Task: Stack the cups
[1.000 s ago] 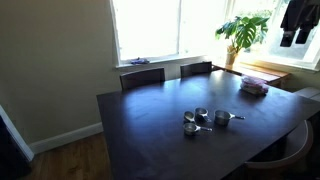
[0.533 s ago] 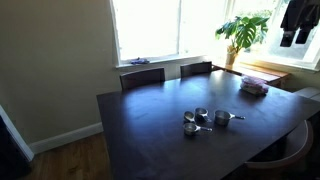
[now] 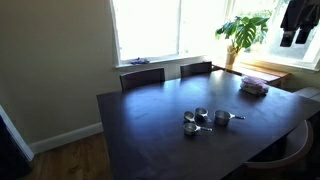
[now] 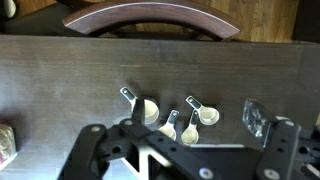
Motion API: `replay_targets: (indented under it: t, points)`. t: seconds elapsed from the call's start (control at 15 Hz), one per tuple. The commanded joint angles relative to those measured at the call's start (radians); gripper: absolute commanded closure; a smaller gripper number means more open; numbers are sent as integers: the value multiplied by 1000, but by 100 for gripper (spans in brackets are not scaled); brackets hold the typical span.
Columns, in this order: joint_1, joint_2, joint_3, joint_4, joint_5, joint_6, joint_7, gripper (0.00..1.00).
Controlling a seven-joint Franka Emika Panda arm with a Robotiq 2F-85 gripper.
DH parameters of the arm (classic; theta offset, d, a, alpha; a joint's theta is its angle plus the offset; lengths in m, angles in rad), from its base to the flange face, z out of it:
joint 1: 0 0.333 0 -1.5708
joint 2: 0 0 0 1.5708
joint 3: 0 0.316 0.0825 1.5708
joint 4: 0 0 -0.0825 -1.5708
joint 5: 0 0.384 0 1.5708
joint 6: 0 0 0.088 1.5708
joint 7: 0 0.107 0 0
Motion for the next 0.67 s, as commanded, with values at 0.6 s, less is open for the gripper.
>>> replay_targets:
  t: [0.6]
  points:
    - [4,188,7,78,-53,100,23,0]
